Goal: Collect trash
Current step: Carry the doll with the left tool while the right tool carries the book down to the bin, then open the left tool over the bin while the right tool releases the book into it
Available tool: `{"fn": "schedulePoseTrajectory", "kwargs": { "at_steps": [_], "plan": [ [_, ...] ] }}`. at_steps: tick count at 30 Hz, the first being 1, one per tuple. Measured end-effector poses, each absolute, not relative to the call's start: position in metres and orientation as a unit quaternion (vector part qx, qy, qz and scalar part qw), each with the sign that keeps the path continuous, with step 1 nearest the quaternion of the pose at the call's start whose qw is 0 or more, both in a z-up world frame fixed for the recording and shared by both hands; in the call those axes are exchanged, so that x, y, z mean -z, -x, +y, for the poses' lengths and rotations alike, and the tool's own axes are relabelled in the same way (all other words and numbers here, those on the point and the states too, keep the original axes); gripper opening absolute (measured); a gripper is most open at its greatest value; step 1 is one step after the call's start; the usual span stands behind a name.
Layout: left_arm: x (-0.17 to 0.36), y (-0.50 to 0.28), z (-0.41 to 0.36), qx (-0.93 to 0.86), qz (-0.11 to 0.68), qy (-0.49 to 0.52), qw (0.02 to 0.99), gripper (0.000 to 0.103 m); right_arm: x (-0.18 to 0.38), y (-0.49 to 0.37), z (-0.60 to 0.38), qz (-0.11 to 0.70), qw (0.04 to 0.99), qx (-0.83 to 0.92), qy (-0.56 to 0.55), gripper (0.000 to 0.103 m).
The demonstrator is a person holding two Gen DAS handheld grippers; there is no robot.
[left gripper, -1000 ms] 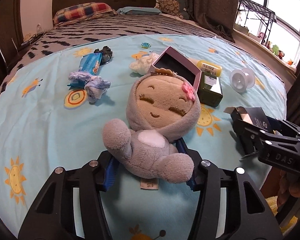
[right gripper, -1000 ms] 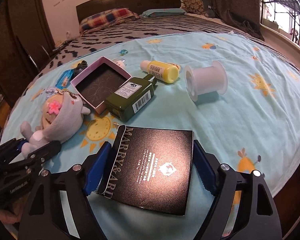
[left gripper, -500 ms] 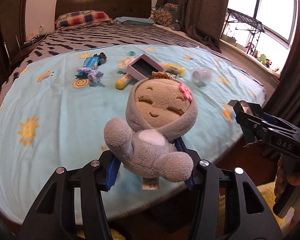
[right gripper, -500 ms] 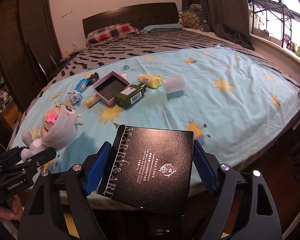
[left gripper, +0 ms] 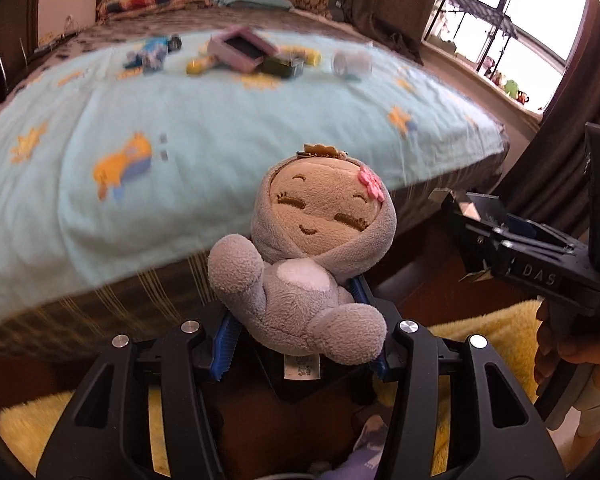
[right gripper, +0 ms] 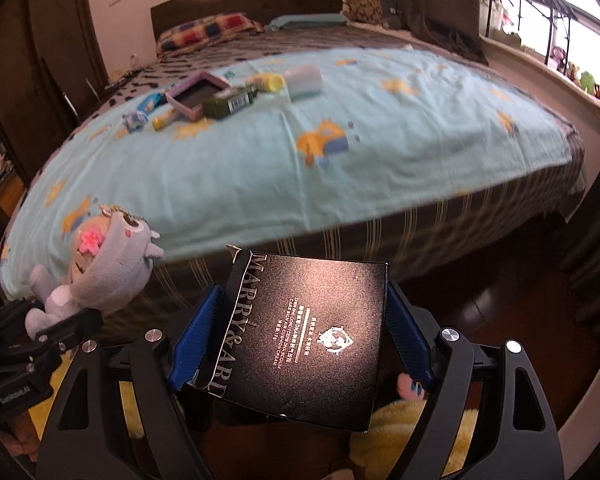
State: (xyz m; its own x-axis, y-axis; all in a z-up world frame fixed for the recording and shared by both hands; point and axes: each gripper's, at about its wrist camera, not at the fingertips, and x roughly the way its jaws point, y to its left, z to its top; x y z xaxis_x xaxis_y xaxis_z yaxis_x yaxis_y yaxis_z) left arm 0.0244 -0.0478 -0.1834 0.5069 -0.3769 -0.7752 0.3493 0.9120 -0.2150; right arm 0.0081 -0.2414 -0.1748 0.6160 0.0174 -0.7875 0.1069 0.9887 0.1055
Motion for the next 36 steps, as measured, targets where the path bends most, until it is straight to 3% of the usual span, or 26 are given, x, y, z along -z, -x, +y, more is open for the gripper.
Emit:
{"fn": "schedulePoseTrajectory", "kwargs": {
  "at_steps": [12,20,23,27,32,36],
  "plan": [
    [0.283,-0.039,-0.072,0.202,0.536,-0.011,0.820,0.049,0.259,-0.018,-0.236,0.513,0.855,0.014,-0.075,0.081],
    [0.320,-0.051,-0.075,0.208,0.567,-0.004,0.797,0.051,0.289,-0.029,-0.239,0.533,0.842,0.017,-0.084,0.083],
    [0.321,-0.053,-0.077,0.212,0.570,-0.002,0.794,0.052,0.292,-0.029,-0.240,0.534,0.841,0.014,-0.087,0.083],
    [0.314,-0.053,-0.078,0.214,0.561,0.000,0.800,0.064,0.290,-0.032,-0.239,0.532,0.841,0.006,-0.095,0.084],
    [0.301,-0.053,-0.074,0.206,0.551,-0.002,0.809,0.065,0.272,-0.034,-0.240,0.522,0.848,0.005,-0.094,0.085],
    [0.274,-0.046,-0.073,0.192,0.525,-0.009,0.829,0.072,0.253,-0.033,-0.243,0.502,0.859,0.009,-0.096,0.085]
  ]
}}
